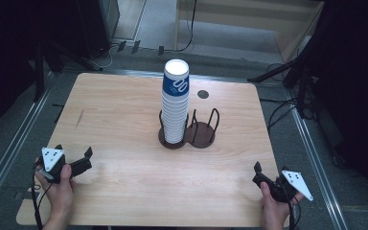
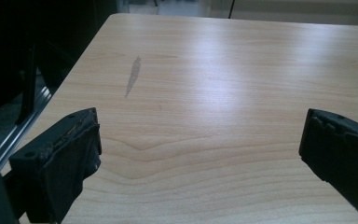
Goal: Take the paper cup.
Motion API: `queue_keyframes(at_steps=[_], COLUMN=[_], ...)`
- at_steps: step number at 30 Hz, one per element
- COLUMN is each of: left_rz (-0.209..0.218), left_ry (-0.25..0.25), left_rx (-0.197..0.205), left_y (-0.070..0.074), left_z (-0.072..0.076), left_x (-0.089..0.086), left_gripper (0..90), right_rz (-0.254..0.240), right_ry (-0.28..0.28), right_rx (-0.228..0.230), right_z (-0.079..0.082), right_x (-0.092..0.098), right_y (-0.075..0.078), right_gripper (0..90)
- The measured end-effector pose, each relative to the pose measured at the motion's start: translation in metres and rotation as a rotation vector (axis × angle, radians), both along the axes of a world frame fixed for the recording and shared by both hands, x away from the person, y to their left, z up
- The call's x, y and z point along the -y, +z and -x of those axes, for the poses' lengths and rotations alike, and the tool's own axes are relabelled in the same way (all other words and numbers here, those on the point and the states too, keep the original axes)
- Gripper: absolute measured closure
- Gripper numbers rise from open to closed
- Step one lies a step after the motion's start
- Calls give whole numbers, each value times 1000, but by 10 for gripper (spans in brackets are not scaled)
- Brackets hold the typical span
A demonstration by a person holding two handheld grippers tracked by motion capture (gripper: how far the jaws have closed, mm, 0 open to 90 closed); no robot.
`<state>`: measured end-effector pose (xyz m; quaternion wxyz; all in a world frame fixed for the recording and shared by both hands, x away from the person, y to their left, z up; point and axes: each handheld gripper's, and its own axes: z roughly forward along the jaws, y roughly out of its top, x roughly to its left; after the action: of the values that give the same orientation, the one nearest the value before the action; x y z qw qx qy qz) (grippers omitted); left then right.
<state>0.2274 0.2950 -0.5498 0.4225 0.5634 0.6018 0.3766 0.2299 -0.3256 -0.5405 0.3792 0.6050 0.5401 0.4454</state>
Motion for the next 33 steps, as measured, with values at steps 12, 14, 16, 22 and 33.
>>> queue_keyframes(at_steps=[12,14,16,22,33], left_rz=[10,9,15,10,13], left_ry=[8,9,9,10,-1], left_rx=[-10,-13,-11,-9,12], left_y=[0,0,0,0,-1], left_z=[-2,-2,-2,-3,0], left_x=[0,0,0,1,1], left_gripper=[0,0,0,0,0], right_rz=[67,70,83,54,68], right_ry=[61,68,80,113,196], right_rx=[-3,0,-7,7,33], right_z=[1,1,0,0,6], right_x=[-15,-17,-20,-29,-59], right_y=[2,2,3,13,33], right_gripper=[5,5,5,11,12])
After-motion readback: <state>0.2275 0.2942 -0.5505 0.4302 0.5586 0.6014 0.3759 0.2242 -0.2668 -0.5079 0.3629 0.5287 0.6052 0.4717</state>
